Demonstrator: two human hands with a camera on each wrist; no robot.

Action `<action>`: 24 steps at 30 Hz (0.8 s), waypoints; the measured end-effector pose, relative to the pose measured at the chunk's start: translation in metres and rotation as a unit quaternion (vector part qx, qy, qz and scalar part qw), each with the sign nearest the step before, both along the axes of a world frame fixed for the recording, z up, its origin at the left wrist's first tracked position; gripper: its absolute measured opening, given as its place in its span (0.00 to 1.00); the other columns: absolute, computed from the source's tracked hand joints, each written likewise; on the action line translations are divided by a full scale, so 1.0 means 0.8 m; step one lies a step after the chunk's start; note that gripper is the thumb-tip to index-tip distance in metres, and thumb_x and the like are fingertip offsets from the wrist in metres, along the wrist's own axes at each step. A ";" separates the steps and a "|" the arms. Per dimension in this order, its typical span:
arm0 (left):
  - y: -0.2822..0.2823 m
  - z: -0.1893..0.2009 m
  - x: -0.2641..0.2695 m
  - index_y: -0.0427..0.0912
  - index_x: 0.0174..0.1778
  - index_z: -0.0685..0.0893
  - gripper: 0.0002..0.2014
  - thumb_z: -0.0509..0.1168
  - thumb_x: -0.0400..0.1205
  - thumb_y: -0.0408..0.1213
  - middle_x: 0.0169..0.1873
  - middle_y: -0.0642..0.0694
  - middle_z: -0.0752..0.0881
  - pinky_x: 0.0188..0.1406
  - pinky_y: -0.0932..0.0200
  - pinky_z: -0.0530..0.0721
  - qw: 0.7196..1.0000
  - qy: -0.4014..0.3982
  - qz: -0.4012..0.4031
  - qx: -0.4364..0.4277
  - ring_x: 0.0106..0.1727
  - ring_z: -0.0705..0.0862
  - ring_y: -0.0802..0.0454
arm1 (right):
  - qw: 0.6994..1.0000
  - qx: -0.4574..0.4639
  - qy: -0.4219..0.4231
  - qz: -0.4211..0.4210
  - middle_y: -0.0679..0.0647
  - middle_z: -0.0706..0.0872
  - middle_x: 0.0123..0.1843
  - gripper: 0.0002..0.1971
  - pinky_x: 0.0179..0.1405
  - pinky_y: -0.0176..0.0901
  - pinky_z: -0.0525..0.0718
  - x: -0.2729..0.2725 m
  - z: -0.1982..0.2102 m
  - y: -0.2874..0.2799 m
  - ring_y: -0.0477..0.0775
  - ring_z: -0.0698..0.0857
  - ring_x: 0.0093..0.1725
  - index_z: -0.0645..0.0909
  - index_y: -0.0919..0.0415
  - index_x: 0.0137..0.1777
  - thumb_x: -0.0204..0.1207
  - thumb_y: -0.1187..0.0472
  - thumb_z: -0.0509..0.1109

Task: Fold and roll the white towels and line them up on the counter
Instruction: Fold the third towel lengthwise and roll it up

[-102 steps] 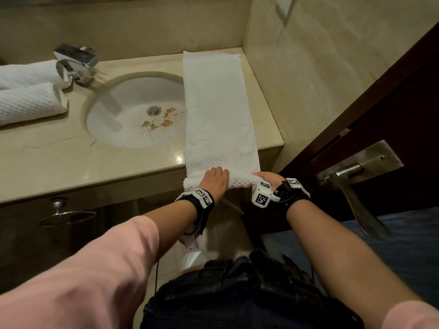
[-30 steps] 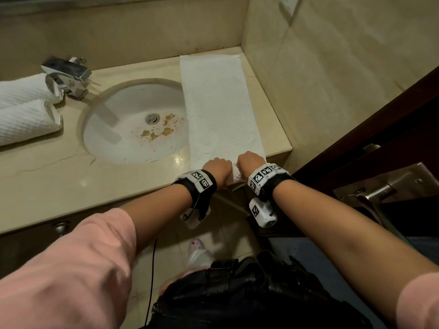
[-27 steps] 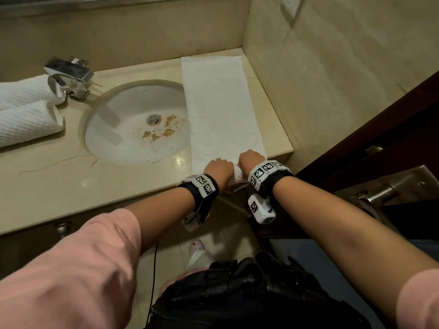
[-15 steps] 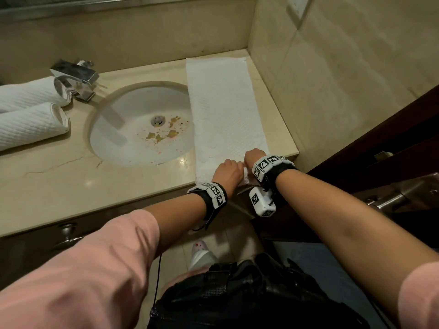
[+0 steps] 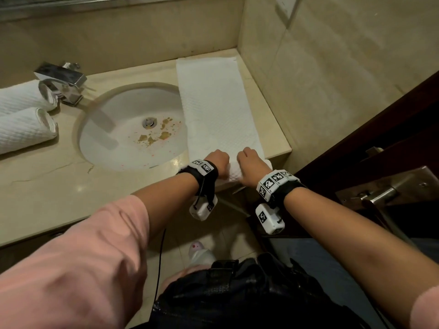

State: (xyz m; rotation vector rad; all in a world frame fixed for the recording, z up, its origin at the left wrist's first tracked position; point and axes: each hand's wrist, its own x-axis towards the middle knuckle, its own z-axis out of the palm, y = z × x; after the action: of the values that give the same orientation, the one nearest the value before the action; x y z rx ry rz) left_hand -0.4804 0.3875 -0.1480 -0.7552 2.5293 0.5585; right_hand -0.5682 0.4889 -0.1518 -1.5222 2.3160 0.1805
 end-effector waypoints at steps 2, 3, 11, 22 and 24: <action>-0.010 0.000 -0.004 0.40 0.43 0.86 0.09 0.75 0.71 0.38 0.44 0.43 0.88 0.40 0.58 0.81 1.000 -0.018 0.006 0.024 0.45 0.85 0.47 | 0.999 -0.007 0.020 0.032 0.59 0.74 0.62 0.28 0.57 0.48 0.79 0.003 -0.004 0.004 0.59 0.75 0.61 0.72 0.63 0.63 0.66 0.59 0.79; -0.015 0.001 -0.005 0.42 0.42 0.86 0.09 0.76 0.70 0.39 0.43 0.44 0.88 0.41 0.58 0.83 0.999 -0.028 0.009 0.029 0.44 0.85 0.48 | 0.999 -0.007 0.028 0.040 0.58 0.75 0.61 0.28 0.56 0.49 0.80 0.006 -0.006 0.005 0.59 0.76 0.59 0.72 0.62 0.63 0.65 0.61 0.80; -0.036 -0.001 -0.017 0.44 0.65 0.83 0.29 0.79 0.68 0.45 0.58 0.47 0.86 0.53 0.60 0.83 0.995 -0.049 0.025 0.078 0.58 0.85 0.49 | 0.991 -0.007 0.104 0.087 0.60 0.81 0.30 0.18 0.23 0.45 0.75 0.019 -0.014 -0.007 0.60 0.80 0.28 0.80 0.66 0.34 0.46 0.75 0.83; -0.025 0.009 -0.009 0.41 0.49 0.84 0.10 0.62 0.78 0.41 0.48 0.42 0.84 0.53 0.57 0.82 0.996 -0.059 -0.065 0.006 0.51 0.83 0.45 | 0.990 0.119 0.057 0.047 0.59 0.86 0.52 0.09 0.44 0.45 0.80 0.002 0.021 -0.058 0.60 0.86 0.50 0.84 0.64 0.54 0.78 0.68 0.64; -0.021 0.010 -0.006 0.37 0.54 0.83 0.12 0.65 0.80 0.40 0.49 0.40 0.85 0.46 0.58 0.79 0.997 -0.045 -0.065 0.019 0.52 0.83 0.44 | 0.990 0.134 0.041 0.028 0.58 0.87 0.49 0.07 0.45 0.45 0.83 -0.001 0.028 -0.068 0.60 0.85 0.45 0.85 0.64 0.51 0.77 0.68 0.67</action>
State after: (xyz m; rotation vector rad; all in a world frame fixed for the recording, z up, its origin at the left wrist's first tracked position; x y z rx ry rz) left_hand -0.4853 0.3706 -0.1399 -0.5846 2.4567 0.5150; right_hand -0.5690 0.4347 -0.1294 -1.4679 2.2047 0.5536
